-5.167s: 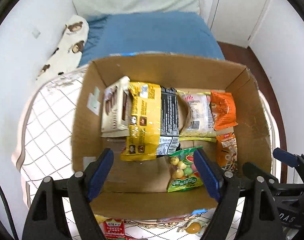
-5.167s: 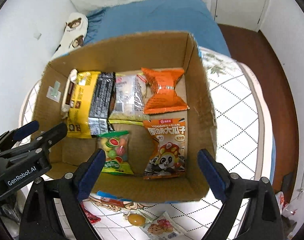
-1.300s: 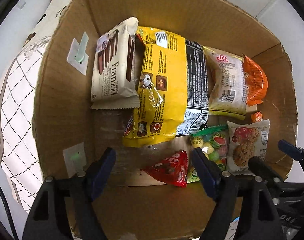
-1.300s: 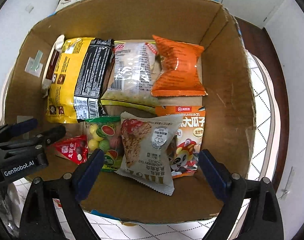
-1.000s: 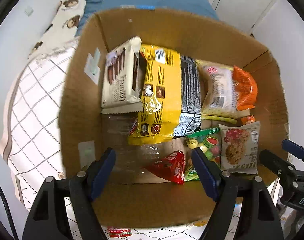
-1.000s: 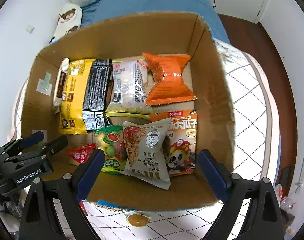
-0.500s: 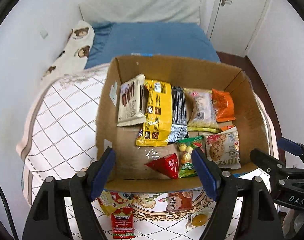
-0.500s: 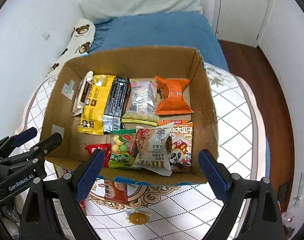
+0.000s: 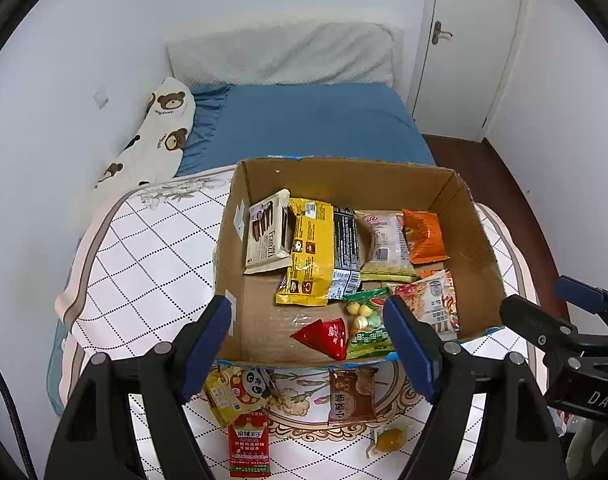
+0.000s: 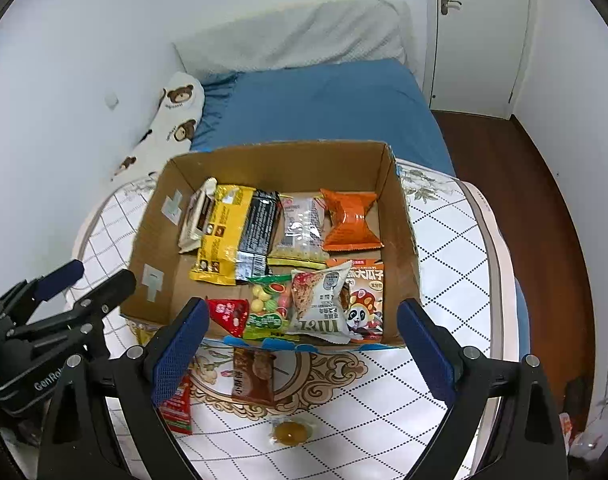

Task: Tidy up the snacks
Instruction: 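Grasp the red spicy strip pack with the left gripper while the right grasps the brown cookie pack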

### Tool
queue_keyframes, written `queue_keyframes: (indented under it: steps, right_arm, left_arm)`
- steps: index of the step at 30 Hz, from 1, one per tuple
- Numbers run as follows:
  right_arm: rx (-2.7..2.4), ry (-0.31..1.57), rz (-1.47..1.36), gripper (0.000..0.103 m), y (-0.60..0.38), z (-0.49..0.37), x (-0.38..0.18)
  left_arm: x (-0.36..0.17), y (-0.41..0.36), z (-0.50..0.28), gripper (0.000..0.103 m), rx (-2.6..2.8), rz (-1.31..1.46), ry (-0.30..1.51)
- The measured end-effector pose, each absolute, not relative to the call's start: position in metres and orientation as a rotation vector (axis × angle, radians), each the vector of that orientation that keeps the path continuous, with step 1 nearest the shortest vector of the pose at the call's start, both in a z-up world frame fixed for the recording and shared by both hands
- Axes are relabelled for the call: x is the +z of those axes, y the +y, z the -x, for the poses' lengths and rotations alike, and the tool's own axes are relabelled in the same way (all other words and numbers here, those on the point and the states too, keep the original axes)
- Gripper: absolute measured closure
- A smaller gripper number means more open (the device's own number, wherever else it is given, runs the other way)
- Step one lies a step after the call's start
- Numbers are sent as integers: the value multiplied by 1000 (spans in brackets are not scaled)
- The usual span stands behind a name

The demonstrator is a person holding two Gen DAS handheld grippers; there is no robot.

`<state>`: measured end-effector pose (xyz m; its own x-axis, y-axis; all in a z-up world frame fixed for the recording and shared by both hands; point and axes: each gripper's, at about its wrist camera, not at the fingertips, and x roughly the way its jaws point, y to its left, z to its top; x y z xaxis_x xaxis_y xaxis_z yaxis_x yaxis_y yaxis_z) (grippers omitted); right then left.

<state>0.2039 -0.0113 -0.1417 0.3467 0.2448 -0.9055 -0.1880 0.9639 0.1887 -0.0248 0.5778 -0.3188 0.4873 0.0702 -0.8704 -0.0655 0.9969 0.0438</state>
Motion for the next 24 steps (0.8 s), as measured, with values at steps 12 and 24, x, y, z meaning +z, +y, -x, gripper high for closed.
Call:
queue_keyframes:
  steps: [12, 24]
  right_arm:
    - [331, 1322, -143, 6, -9, -162, -186]
    - [335, 1596, -149, 34, 53, -136, -338]
  left_arm:
    - [-359, 605, 65, 26, 188, -34, 1147]
    - [-495, 678, 126, 26, 280, 108, 1540]
